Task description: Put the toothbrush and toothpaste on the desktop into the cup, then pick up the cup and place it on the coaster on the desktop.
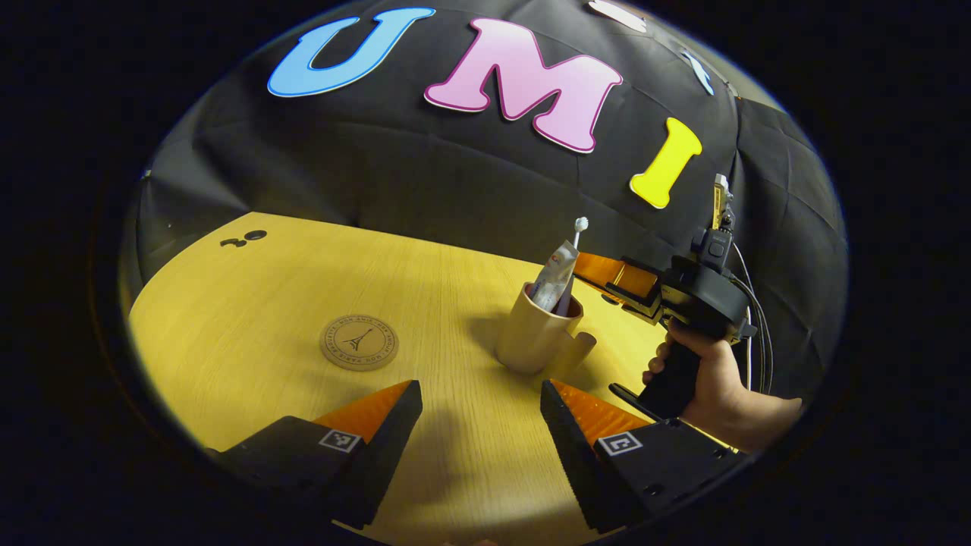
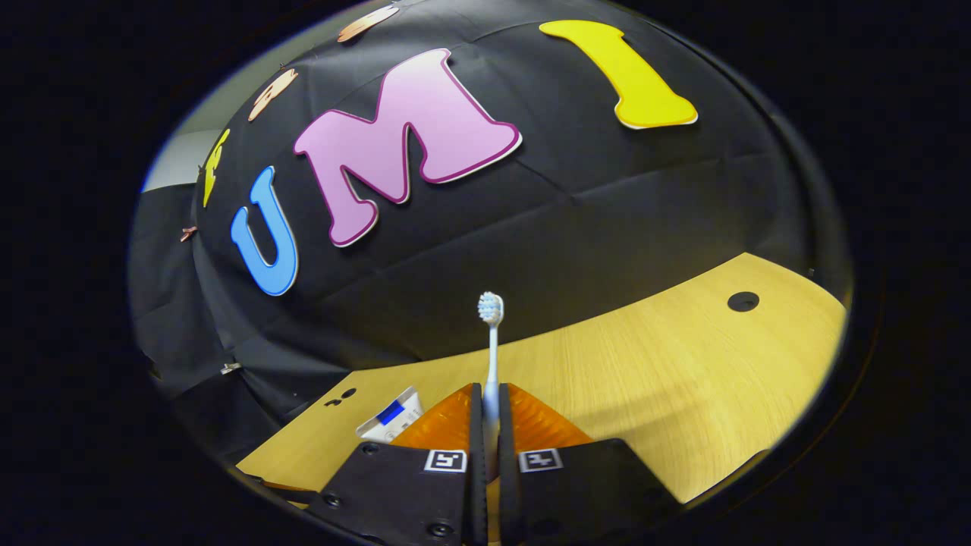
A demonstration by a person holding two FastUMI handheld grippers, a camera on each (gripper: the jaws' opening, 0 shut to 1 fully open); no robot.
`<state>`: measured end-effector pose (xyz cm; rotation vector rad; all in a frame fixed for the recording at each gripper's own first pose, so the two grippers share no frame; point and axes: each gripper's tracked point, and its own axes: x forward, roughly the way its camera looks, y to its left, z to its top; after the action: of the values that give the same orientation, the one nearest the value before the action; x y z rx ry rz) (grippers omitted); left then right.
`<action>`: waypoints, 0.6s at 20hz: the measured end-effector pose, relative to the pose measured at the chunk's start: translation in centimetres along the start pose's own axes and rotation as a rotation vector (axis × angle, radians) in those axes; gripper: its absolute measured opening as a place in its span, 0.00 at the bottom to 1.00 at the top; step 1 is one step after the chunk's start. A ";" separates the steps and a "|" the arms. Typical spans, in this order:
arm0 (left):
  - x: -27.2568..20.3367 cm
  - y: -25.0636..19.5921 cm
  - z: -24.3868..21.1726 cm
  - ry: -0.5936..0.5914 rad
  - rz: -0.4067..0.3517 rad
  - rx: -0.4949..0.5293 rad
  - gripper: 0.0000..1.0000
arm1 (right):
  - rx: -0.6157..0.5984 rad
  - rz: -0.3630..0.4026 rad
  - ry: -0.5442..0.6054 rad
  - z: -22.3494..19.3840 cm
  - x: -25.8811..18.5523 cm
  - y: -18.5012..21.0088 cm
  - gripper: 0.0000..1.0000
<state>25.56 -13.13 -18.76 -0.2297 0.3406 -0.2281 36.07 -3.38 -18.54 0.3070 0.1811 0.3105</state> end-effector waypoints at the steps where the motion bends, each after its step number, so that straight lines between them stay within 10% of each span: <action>1: 0.1 -0.3 -0.1 0.003 -0.008 0.004 0.98 | -0.013 -0.001 0.004 -0.1 -0.4 0.1 0.11; 3: 0.1 -0.8 -0.3 0.008 -0.013 0.013 0.98 | -0.029 0.008 0.002 -0.1 -1.1 0.5 0.19; 4: -0.1 -0.8 -0.4 0.009 -0.015 0.018 0.98 | -0.035 0.001 0.000 0.0 -1.4 0.4 0.58; 5: -0.3 -1.0 -0.3 0.008 -0.017 0.023 0.98 | -0.035 -0.002 0.003 0.3 -1.7 0.4 0.47; 7: -0.8 -0.9 -0.2 0.006 -0.011 0.026 0.98 | -0.010 -0.009 0.018 0.5 -2.4 0.3 0.84; 12: -2.7 0.1 -0.1 0.004 0.030 0.003 0.98 | -0.021 -0.085 0.100 0.5 -4.0 -0.6 0.98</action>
<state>23.08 -12.39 -18.09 -0.2216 0.3470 -0.1998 32.61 -5.34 -17.79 0.2620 0.2887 0.2436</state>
